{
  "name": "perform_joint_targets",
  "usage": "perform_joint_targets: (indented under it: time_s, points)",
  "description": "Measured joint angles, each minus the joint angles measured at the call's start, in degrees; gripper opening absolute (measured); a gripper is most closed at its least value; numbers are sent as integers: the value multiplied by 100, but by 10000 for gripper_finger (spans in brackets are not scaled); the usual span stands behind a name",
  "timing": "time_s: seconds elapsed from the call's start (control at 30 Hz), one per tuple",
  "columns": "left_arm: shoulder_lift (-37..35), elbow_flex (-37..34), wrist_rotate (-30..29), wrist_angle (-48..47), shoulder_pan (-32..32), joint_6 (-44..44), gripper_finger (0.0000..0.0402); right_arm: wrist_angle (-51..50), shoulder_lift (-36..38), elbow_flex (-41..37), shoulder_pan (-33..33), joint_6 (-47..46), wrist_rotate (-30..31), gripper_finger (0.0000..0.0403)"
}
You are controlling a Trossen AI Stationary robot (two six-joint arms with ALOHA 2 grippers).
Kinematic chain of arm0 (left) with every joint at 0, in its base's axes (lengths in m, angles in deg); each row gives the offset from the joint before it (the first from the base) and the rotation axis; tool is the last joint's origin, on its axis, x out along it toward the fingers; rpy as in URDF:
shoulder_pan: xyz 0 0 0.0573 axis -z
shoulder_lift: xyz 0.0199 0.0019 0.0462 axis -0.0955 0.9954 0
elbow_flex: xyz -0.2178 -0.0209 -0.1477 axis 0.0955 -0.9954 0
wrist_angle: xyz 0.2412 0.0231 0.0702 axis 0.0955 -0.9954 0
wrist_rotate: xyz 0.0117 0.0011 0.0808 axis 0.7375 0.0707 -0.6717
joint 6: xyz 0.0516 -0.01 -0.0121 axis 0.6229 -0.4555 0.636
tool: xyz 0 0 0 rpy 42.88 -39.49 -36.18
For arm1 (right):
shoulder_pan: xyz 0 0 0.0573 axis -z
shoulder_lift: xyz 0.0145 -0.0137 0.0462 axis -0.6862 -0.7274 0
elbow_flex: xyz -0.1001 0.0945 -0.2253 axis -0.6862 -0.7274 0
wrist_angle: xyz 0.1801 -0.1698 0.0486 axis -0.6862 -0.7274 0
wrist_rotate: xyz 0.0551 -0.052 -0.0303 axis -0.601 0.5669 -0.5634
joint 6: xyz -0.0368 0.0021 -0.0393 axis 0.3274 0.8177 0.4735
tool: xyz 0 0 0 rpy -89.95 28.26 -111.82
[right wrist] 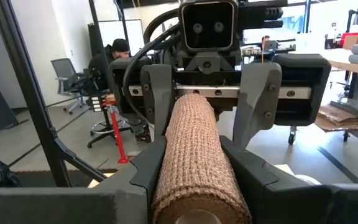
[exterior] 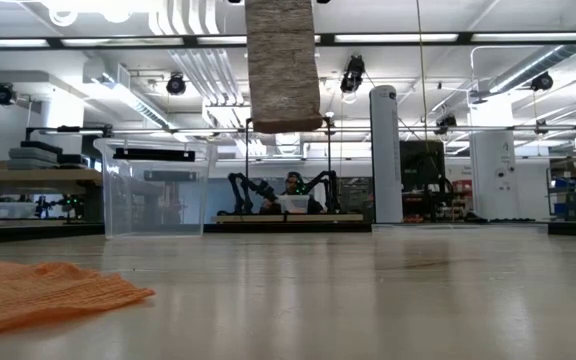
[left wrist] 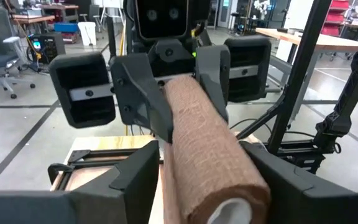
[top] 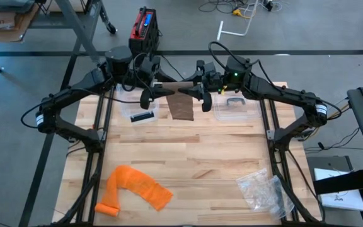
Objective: Roll bandage
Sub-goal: Roll the brown bandage
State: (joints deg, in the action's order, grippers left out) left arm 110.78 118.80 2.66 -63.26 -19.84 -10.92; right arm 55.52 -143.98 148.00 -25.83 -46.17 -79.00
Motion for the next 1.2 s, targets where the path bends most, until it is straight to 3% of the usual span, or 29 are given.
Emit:
perform_joint_targets:
  time_s: [0.47,0.67,0.93,1.2]
  points:
    - [0,-2,-28,-14,-4,84,65,-8,0,0,0,-260,168,121]
    - [0,-2,-24,-31,-2,705,66,-1,0,0,0,-1334,176,141]
    - [0,-4,-299,-18,34,1610,64,-27,-1,9,0,-3274,303,225]
    - [0,-4,-759,-13,96,2171,76,-9,-100,9,2,-3897,339,265]
